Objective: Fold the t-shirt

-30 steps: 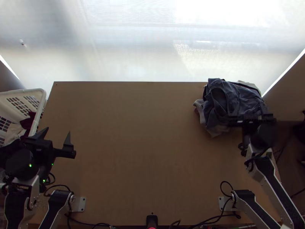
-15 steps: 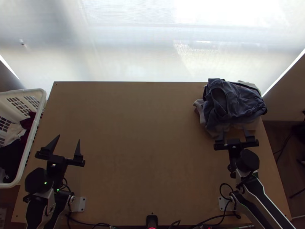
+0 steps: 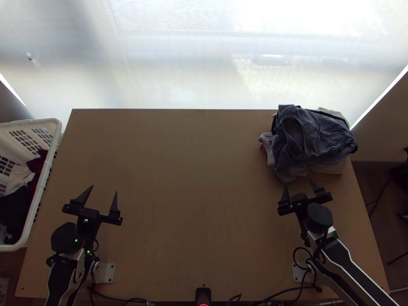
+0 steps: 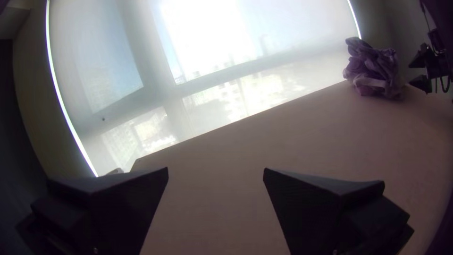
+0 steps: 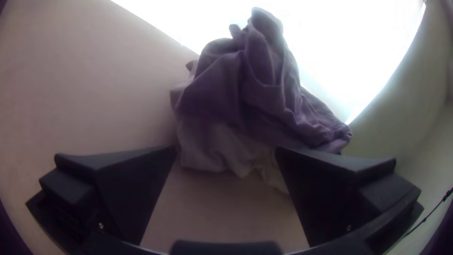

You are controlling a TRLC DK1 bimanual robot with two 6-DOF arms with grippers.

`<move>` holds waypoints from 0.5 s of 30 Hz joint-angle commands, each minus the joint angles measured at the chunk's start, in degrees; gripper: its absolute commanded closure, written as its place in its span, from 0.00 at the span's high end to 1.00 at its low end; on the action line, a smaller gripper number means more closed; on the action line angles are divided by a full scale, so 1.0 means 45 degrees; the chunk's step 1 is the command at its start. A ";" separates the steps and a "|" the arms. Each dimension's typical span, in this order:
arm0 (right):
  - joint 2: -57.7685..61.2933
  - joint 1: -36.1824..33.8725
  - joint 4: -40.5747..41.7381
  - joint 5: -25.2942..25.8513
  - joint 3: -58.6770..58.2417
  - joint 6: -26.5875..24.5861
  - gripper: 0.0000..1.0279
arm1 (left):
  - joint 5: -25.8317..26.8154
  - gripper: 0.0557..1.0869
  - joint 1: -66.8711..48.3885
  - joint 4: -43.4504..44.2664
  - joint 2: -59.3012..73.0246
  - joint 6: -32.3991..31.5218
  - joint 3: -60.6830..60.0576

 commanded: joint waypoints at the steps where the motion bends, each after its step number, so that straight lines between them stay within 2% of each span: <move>1: -0.0409 0.0616 -0.1873 -0.0066 -0.0054 0.0078 0.95 | 0.0783 0.95 0.0153 -0.0235 -0.0075 -0.0040 -0.0235; 5: -0.0468 -0.0009 -0.2361 -0.0183 -0.0074 0.0098 0.95 | 0.0783 0.95 0.0173 -0.0235 -0.0075 -0.0040 -0.0235; 9: -0.0468 -0.0028 -0.3201 -0.0984 -0.0074 -0.0293 0.95 | 0.0783 0.95 0.0173 -0.0235 -0.0075 -0.0040 -0.0235; 13: -0.0487 -0.0458 -0.3474 -0.1277 -0.0074 -0.0586 0.95 | 0.0783 0.95 0.0173 -0.0235 -0.0075 -0.0040 -0.0235; 15: -0.0487 -0.0497 -0.3943 -0.1863 -0.0074 -0.1016 0.95 | 0.0783 0.95 0.0251 -0.0235 -0.0075 -0.0040 -0.0235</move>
